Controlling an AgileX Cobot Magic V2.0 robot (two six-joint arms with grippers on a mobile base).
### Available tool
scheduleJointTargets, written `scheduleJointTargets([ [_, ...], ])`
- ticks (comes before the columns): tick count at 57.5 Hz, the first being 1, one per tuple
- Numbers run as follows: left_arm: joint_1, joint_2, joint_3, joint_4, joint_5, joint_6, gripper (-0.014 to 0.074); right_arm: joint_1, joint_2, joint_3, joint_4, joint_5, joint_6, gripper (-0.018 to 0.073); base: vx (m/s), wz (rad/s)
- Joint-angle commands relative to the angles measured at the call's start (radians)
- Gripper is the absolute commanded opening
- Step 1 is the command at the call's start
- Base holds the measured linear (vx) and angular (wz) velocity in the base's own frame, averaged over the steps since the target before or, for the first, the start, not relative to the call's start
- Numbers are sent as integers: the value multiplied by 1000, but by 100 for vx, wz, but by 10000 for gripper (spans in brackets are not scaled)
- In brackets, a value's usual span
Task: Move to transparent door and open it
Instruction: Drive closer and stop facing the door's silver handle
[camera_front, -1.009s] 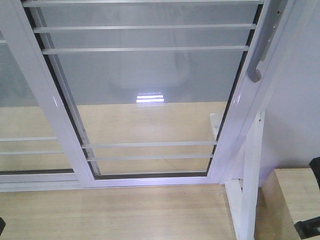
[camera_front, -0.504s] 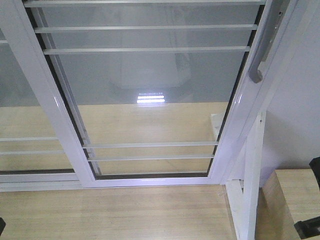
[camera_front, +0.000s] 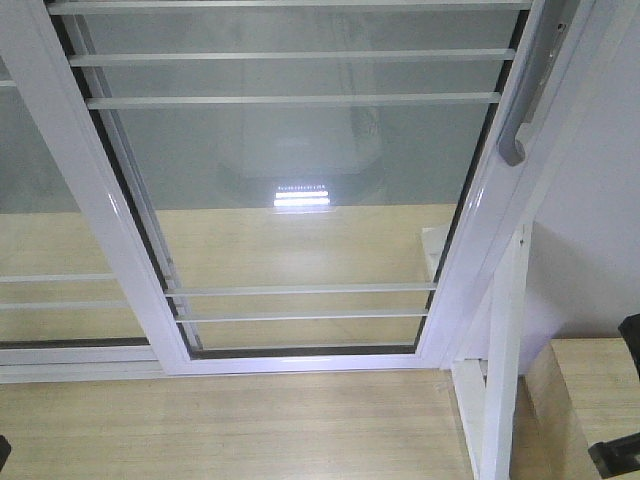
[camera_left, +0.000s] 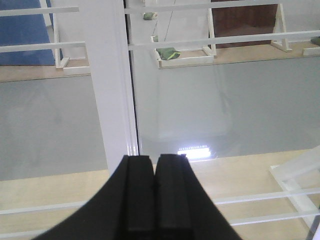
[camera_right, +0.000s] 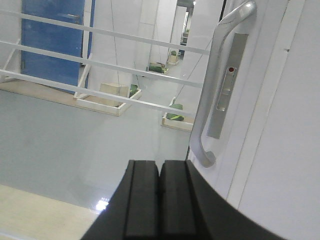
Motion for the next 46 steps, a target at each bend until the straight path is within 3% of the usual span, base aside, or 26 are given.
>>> scheduleJointTargets([
  [1,-4,-12,28,0,-89,5,4,-5,-14,14,-8,-83,-4,2,0,0],
  [11,-4,-12,28,1,-137,5,4,-5,-14,14,-8,-83,-4,2,0,0],
  [24,-4,-12,27,-5,-364,2,4,-5,-14,13,-5,-239,-5,2,0,0],
  [31,-4,-12,-6,-78,-439,-80,4,-5,-14,-16,-1,-313,-4,2,0,0],
  [40,-4,10,-153,-89,-382,-98,4,-5,27,-221,108,-118,-9,2,0,0],
  [46,-4,108,-280,-89,-340,-95,4,-5,136,-385,105,14,-27,2,0,0],
])
